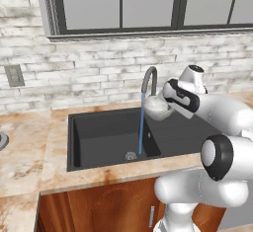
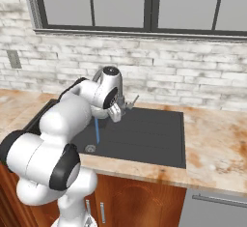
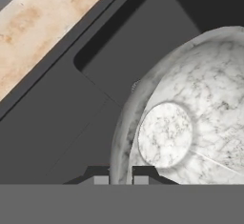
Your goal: Rinse each bowl for a few seconds and place them down in the sink or on the counter.
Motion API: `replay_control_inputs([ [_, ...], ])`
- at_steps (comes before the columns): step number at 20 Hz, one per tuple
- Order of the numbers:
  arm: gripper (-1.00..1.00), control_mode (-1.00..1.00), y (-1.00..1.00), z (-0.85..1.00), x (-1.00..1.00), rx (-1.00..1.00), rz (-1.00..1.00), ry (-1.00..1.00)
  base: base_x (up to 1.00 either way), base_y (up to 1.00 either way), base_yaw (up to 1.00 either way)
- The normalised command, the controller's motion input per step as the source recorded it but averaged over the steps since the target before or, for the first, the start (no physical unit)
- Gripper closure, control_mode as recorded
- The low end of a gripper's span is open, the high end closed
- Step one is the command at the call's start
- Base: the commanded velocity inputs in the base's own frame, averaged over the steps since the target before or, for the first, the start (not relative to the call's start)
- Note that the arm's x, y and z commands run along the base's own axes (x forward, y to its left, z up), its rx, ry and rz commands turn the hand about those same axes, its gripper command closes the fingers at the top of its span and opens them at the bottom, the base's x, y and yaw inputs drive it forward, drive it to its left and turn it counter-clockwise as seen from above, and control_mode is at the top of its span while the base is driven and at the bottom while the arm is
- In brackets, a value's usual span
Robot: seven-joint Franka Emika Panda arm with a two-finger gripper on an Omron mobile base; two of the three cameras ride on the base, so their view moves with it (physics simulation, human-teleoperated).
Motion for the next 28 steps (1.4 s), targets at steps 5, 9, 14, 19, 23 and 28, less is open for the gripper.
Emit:
replay_control_inputs([
  [5,1.00,-1.00,-0.22,0.00,-0.16,-0.02,0.00,0.00,0.00,0.00,0.00],
  [9,1.00,-1.00,-0.23,0.00,-0.13,-0.04,0.00,0.01,0.00,0.00,0.00],
  [14,1.00,-1.00,-0.24,0.00,-0.05,-0.04,-0.01,0.03,0.00,0.00,0.00],
  [19,1.00,-1.00,-0.24,-0.05,0.00,-0.01,-0.03,0.02,0.00,0.00,0.00],
  [23,1.00,-1.00,-0.26,-0.09,0.00,0.00,-0.02,0.00,0.00,0.00,0.00],
  [28,1.00,-1.00,-0.19,-0.15,0.05,0.00,0.00,0.00,0.00,0.00,0.00],
])
